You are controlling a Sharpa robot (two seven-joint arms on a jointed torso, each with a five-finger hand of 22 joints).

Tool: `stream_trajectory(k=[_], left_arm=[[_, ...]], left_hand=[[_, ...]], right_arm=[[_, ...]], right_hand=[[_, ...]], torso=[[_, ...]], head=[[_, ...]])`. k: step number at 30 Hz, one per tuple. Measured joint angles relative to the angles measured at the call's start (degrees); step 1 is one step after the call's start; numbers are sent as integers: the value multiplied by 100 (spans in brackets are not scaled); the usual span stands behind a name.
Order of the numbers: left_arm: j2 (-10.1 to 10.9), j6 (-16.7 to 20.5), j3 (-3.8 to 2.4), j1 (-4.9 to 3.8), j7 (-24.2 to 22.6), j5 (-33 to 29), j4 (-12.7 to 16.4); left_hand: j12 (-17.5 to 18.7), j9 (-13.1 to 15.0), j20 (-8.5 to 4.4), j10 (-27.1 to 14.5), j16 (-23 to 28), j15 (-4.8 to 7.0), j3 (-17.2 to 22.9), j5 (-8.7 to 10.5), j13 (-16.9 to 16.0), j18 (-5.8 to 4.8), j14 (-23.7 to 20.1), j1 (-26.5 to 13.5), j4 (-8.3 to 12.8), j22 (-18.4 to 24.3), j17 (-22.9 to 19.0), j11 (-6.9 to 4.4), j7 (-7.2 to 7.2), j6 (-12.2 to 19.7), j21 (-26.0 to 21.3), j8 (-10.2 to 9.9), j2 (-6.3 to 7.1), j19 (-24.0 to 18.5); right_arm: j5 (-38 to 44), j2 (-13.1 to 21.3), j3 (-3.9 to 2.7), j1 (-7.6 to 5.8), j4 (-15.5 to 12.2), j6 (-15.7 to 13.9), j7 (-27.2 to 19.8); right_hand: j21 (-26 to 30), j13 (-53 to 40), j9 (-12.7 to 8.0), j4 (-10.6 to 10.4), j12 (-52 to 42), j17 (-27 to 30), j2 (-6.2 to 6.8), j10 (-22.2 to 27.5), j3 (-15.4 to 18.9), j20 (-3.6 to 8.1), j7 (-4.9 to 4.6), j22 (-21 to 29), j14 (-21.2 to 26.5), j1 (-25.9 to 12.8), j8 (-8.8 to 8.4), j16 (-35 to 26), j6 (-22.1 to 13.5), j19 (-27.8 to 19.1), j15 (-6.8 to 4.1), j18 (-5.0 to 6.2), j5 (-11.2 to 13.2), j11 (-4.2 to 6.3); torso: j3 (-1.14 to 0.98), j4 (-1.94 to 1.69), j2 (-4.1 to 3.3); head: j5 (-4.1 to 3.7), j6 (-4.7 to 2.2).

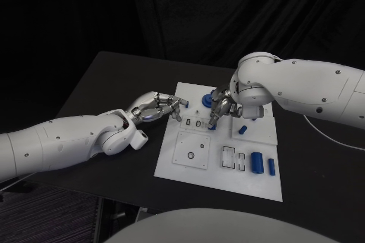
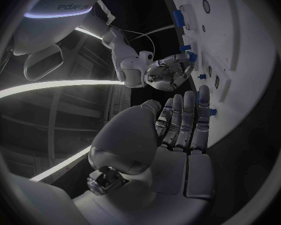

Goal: Assemble the parts on the task board

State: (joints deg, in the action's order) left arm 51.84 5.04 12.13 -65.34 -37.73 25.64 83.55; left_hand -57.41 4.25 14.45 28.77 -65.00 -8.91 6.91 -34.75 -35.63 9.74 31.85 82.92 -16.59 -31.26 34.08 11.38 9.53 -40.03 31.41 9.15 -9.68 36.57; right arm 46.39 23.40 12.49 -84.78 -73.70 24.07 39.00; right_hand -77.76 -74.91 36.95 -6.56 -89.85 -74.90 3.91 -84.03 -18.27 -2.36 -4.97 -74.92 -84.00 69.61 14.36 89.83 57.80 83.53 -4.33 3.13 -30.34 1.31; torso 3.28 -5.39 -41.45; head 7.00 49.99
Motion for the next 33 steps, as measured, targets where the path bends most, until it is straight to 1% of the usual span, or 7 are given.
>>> stream_trajectory(k=[5,7,10,15,24,26,33], left_arm=[[-4,0,0,0,0,0,-3],[-4,0,0,0,-1,0,-5],[-5,0,1,0,-1,0,-8],[-11,0,1,0,-1,0,-14],[-22,-1,1,0,-1,0,-24],[-26,-1,1,0,-1,0,-26],[-31,-2,0,0,0,0,-32]], left_hand=[[0,0,0,0,0,0,0,0,0,-1,0,0,0,-2,7,0,0,0,0,0,0,0],[0,0,0,0,0,0,0,0,0,0,0,0,0,-2,7,0,0,0,0,0,0,0],[0,0,0,0,0,0,0,0,-1,0,0,0,0,-2,6,0,0,0,0,0,0,0],[0,0,0,0,0,0,0,0,-4,0,0,0,0,-2,6,0,0,0,0,0,0,0],[0,0,0,0,0,0,0,0,-4,0,0,0,0,-1,6,0,0,0,0,0,0,0],[0,0,0,0,0,0,0,0,-4,0,0,0,0,-1,5,0,0,0,0,0,0,0],[0,0,0,0,0,0,0,0,-3,0,0,0,0,-1,5,0,0,0,0,0,0,0]], right_arm=[[-15,-12,1,0,31,-39,3],[-19,-18,1,0,53,-55,5],[-22,-33,2,0,91,-76,7],[-26,-56,3,0,142,-99,9],[-31,-96,3,6,213,-111,11],[-32,-104,3,9,238,-112,12],[-33,-127,4,34,313,-113,14]], right_hand=[[11,0,9,-2,0,0,-37,0,2,-21,0,0,0,-38,-7,0,0,-21,0,0,33,0],[43,0,44,-50,0,0,-75,0,17,-21,0,0,0,-75,-39,0,0,-21,0,0,33,0],[43,0,45,-58,0,0,-89,0,9,-21,0,0,0,-89,-42,0,0,-21,0,0,44,0],[64,0,44,-58,0,0,-89,0,9,0,0,1,0,-89,-50,0,0,-41,0,0,88,0],[64,0,46,-58,0,0,-89,0,9,0,1,1,0,-89,-52,0,1,-41,0,0,144,0],[64,0,53,-58,0,0,-89,0,10,-21,1,1,0,-89,-55,0,1,-62,0,0,155,0],[89,0,69,-57,0,0,-88,0,10,-21,2,1,0,-89,-67,0,2,-62,0,0,160,0]], torso=[[-3,-1,0],[-3,-1,0],[-3,-1,0],[-3,-1,0],[1,-2,0],[1,-2,-1],[1,-2,-1]], head=[[-14,0],[-18,0],[-19,0],[-23,0],[-37,0],[-37,0],[-41,0]])
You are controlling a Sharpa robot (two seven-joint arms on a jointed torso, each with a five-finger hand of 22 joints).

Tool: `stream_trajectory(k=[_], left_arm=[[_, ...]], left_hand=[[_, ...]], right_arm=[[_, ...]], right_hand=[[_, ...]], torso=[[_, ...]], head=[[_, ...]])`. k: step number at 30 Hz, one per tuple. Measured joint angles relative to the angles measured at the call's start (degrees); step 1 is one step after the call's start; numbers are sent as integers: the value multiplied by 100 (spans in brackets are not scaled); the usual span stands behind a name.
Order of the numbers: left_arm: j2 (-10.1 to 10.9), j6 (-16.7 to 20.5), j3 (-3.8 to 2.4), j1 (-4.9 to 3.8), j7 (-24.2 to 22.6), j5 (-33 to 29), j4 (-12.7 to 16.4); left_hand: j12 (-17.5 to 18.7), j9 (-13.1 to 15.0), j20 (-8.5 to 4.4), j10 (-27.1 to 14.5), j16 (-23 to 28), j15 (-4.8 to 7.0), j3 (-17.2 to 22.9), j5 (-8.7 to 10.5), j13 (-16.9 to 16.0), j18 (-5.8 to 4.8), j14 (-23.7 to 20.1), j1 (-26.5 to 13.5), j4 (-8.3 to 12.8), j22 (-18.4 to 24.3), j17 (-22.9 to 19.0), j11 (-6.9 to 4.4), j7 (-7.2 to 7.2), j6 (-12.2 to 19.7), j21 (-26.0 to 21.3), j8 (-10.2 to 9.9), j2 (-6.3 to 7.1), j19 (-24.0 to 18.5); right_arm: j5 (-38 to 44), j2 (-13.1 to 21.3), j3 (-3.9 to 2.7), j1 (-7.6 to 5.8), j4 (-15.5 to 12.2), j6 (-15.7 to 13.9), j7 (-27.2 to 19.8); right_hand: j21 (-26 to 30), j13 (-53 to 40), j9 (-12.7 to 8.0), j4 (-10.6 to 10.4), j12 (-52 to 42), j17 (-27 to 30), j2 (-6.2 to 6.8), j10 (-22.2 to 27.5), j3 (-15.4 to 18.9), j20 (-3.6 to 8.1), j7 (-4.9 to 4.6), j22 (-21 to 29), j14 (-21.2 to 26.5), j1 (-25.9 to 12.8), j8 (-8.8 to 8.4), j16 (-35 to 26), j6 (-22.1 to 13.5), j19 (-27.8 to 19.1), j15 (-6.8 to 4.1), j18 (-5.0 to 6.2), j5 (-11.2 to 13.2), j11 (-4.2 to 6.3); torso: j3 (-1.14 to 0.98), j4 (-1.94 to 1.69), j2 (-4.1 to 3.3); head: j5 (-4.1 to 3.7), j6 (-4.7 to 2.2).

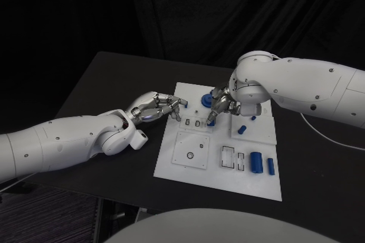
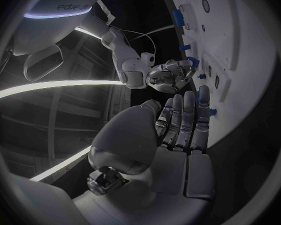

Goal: Assemble the parts on the task board

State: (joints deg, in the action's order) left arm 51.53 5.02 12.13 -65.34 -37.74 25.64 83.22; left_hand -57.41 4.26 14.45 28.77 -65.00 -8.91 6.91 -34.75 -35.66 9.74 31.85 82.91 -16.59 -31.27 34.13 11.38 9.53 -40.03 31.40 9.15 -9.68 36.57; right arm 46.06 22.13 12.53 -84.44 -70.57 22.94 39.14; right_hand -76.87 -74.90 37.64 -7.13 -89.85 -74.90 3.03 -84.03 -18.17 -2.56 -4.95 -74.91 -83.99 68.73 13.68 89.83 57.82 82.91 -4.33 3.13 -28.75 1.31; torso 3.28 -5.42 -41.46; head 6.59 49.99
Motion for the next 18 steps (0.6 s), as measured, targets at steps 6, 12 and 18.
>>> stream_trajectory(k=[6,12,18], left_arm=[[-6,0,2,0,0,0,-8],[-7,0,2,0,0,0,-11],[-7,0,1,0,0,0,-11]], left_hand=[[0,0,0,0,0,0,0,0,0,0,0,0,0,0,0,0,0,0,0,0,0,0],[0,0,0,0,0,0,0,0,1,0,0,0,0,1,-1,0,0,0,0,0,0,0],[0,0,0,0,0,0,0,0,1,0,0,0,0,1,-1,0,0,0,0,0,0,0]], right_arm=[[0,-26,1,26,25,2,2],[28,-36,3,50,27,10,2],[68,-42,4,63,23,15,3]], right_hand=[[0,0,4,0,0,0,15,0,0,0,19,0,0,-15,-17,0,19,0,0,0,0,0],[0,0,17,3,0,0,15,0,-2,0,29,0,0,-15,-21,0,29,0,0,0,23,0],[0,0,32,19,0,0,16,0,-17,0,30,0,0,-15,-4,0,30,0,0,0,23,0]], torso=[[1,0,0],[3,0,0],[4,1,1]], head=[[6,0],[19,0],[30,0]])
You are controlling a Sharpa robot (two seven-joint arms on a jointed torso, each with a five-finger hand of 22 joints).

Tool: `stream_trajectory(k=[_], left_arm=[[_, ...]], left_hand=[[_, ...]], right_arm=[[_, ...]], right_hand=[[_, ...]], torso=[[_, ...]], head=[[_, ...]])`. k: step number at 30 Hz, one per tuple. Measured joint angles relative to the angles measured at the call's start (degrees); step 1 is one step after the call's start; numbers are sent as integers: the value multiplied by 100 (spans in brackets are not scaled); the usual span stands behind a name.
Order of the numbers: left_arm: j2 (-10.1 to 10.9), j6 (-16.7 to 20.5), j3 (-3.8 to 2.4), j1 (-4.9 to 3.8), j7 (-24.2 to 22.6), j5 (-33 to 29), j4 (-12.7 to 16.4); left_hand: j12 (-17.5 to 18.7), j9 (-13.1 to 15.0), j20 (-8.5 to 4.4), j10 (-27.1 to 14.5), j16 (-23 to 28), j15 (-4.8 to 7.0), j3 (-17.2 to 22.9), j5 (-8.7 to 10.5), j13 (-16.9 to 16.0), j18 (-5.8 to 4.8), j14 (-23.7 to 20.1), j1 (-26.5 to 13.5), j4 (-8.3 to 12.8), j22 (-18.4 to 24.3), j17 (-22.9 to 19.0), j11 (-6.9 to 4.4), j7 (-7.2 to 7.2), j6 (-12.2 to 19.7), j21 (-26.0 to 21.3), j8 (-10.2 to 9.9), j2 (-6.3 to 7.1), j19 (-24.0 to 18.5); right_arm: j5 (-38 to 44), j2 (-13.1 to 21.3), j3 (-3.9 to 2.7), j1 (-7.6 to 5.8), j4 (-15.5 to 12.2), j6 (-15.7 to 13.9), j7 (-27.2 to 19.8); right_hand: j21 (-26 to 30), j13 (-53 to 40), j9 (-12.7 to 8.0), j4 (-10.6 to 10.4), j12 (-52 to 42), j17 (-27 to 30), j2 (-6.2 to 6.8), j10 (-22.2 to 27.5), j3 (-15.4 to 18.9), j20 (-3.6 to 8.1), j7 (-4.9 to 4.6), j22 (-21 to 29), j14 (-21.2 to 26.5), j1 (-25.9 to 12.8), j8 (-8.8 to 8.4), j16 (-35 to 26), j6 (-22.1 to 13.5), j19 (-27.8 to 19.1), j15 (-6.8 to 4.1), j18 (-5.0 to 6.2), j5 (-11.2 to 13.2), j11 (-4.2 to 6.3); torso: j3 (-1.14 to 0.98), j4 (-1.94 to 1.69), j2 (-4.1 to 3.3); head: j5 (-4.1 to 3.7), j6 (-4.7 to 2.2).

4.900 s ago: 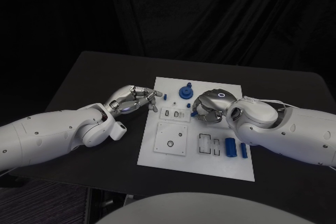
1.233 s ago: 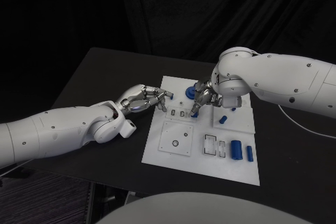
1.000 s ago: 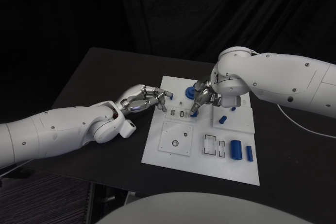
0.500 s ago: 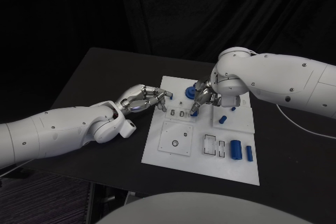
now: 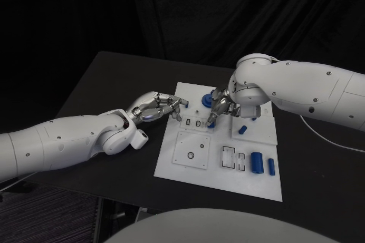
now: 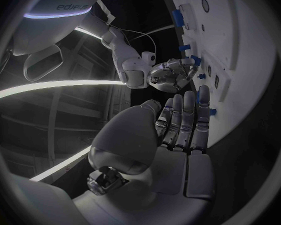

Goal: Assemble the parts on the task board

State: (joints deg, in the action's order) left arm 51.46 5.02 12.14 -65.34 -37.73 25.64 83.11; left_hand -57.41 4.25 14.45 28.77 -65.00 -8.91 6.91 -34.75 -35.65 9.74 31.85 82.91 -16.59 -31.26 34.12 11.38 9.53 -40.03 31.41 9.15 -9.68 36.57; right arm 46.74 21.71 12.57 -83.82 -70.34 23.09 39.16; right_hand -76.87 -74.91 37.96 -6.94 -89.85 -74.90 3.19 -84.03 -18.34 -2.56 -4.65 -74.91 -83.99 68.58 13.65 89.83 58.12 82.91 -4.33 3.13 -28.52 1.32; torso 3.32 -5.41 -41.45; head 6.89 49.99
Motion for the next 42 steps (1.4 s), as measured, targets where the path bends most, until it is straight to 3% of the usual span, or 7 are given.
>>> stream_trajectory(k=[9,15,19,26,37,42], left_arm=[[0,0,-1,0,0,0,0],[-7,0,0,0,0,0,-3],[-16,-2,0,0,0,0,-9],[-23,-3,0,0,1,0,-16],[-33,-6,-1,0,1,0,-26],[-38,-8,0,0,1,0,-31]], left_hand=[[0,0,0,0,0,0,0,0,1,0,0,0,0,0,0,0,0,0,0,0,0,0],[0,0,0,0,0,0,0,0,1,0,0,0,0,-5,-1,0,0,0,0,0,0,0],[0,0,0,0,0,0,0,0,1,0,0,0,0,-4,-1,0,0,0,0,0,0,0],[29,0,0,0,0,0,49,0,-34,0,0,0,0,-19,21,0,0,0,24,0,0,0],[28,0,0,0,0,0,48,0,-33,0,0,0,0,-19,21,0,0,0,24,0,0,0],[28,0,0,0,0,0,48,0,-33,0,0,0,0,-18,21,0,0,0,24,0,0,0]], right_arm=[[35,-14,0,8,-7,2,1],[63,-15,2,13,-9,2,1],[82,-17,2,20,-9,2,2],[104,-26,4,31,-4,2,3],[118,-38,5,42,6,2,4],[121,-38,5,45,13,1,4]], right_hand=[[0,0,19,3,0,0,15,0,4,0,11,0,0,-15,4,0,11,0,0,1,49,0],[3,0,83,23,0,0,-32,0,44,0,25,0,0,-62,4,0,25,0,0,0,374,0],[21,0,107,-7,0,0,-17,0,74,0,98,0,0,-106,4,0,98,0,0,0,511,0],[21,0,140,-7,0,0,-47,0,74,0,112,0,0,-136,3,0,113,0,0,0,576,0],[79,0,232,-49,0,0,-87,0,177,20,203,-4,0,-236,-24,0,204,-20,0,0,933,0],[120,0,247,-103,0,0,-100,0,230,20,201,-4,0,-308,-51,0,202,-20,0,1,1021,0]], torso=[[5,1,-1],[5,3,-1],[4,3,-1],[1,4,1],[-1,-4,1],[-1,-5,1]], head=[[0,0],[11,0],[22,0],[34,0],[43,0],[44,0]])
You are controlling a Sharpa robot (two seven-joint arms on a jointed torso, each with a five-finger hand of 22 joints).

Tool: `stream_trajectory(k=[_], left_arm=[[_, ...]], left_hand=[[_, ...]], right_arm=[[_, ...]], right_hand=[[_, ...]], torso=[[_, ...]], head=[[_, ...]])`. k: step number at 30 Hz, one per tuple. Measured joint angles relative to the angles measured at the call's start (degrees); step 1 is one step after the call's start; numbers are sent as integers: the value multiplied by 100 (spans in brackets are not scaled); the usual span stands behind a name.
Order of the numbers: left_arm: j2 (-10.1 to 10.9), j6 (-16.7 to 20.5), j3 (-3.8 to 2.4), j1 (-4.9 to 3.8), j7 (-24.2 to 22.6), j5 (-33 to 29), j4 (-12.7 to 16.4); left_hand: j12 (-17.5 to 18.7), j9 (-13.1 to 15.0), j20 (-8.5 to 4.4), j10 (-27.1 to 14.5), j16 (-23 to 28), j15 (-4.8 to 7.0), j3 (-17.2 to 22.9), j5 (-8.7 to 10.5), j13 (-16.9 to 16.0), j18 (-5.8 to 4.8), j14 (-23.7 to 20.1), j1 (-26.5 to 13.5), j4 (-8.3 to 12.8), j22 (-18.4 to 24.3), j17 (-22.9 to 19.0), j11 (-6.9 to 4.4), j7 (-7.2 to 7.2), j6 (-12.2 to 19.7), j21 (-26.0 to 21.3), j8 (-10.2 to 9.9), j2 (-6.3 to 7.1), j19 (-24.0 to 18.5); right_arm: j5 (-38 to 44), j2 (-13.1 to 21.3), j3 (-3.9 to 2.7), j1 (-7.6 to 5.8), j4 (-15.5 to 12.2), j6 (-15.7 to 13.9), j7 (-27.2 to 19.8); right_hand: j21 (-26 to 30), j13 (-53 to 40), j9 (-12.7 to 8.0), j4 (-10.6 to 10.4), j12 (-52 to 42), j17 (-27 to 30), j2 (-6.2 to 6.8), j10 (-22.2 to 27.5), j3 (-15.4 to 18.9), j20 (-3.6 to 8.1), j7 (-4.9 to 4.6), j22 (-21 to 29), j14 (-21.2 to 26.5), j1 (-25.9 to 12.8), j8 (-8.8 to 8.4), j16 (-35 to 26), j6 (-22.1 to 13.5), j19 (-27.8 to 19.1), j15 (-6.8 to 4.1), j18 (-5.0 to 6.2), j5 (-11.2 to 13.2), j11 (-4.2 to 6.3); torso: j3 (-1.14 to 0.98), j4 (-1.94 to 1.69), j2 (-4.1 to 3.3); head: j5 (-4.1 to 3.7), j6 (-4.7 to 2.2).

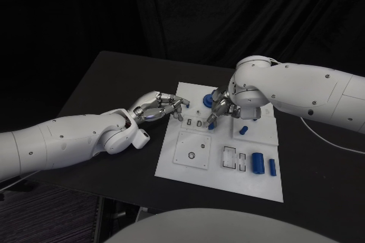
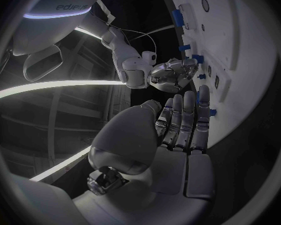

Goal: Assemble the parts on the task board

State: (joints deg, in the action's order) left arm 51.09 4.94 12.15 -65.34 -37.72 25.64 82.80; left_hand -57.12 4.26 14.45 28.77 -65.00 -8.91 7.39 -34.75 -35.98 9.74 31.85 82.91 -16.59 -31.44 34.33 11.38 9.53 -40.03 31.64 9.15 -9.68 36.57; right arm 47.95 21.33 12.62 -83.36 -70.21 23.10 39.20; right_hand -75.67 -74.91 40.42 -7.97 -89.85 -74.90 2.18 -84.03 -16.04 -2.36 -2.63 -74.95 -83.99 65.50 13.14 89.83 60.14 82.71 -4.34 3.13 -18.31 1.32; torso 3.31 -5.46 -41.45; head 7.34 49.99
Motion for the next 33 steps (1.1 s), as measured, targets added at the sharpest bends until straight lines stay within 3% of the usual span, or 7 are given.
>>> stream_trajectory(k=[12,20,33], left_arm=[[-3,-4,-1,0,0,0,-9],[-2,-7,-1,0,0,0,-11],[15,-13,-1,0,3,0,-11]], left_hand=[[-1,0,0,0,22,0,0,0,-13,0,0,0,0,-7,8,0,0,0,0,0,0,0],[-1,0,0,0,22,0,0,0,-13,0,0,0,0,-6,8,0,0,0,0,0,0,0],[-1,0,0,0,22,0,0,0,-13,0,0,0,0,-6,7,0,0,0,0,0,0,0]], right_arm=[[4,3,1,3,11,-3,0],[5,21,1,3,16,-5,0],[7,67,2,5,10,-18,2]], right_hand=[[114,0,-9,-56,0,0,-23,1,56,-21,-91,1,4,-83,-96,0,-91,-61,36,0,68,-42],[135,0,-19,-111,0,0,31,1,143,-41,-111,1,4,-181,-150,0,-111,-81,36,0,133,-81],[135,0,-19,-167,0,0,15,0,230,-62,-111,2,4,-318,-200,0,-111,-102,76,0,377,-82]], torso=[[0,2,1],[0,4,2],[-2,5,2]], head=[[4,0],[9,0],[22,0]])
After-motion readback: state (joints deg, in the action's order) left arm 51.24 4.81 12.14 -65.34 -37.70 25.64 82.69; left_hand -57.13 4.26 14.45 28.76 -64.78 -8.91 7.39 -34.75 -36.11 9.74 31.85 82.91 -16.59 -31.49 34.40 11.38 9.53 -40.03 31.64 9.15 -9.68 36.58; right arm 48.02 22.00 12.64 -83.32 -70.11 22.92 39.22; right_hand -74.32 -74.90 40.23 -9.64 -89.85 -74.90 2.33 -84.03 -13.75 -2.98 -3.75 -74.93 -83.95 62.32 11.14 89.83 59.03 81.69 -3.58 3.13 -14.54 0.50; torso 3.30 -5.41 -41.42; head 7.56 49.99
